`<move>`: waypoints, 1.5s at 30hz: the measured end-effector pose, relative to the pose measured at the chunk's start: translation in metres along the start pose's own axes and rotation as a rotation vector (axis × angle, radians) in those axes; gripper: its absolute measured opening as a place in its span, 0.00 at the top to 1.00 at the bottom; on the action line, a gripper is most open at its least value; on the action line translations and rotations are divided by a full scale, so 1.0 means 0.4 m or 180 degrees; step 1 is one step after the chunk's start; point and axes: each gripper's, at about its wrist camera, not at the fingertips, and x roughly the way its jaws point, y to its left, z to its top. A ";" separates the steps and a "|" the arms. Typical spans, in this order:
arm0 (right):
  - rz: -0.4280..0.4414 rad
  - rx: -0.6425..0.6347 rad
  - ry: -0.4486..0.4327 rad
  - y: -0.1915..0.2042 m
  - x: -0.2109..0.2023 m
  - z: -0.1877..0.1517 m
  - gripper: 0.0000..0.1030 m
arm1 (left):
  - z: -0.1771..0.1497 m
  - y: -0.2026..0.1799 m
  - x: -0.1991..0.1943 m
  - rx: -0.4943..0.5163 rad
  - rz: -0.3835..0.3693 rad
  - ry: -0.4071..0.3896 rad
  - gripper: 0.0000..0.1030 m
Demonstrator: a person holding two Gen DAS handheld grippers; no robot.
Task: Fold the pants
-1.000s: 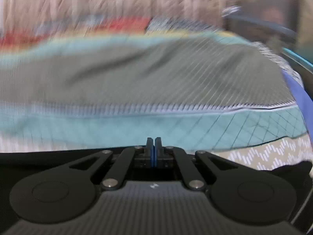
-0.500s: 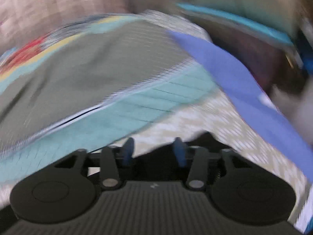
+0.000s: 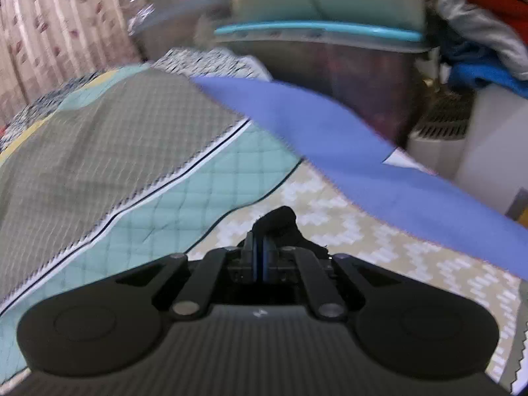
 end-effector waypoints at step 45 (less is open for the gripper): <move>0.0087 -0.0669 -0.0358 0.062 -0.001 -0.159 0.20 | 0.025 -0.028 0.024 -0.0213 0.0303 0.0496 0.33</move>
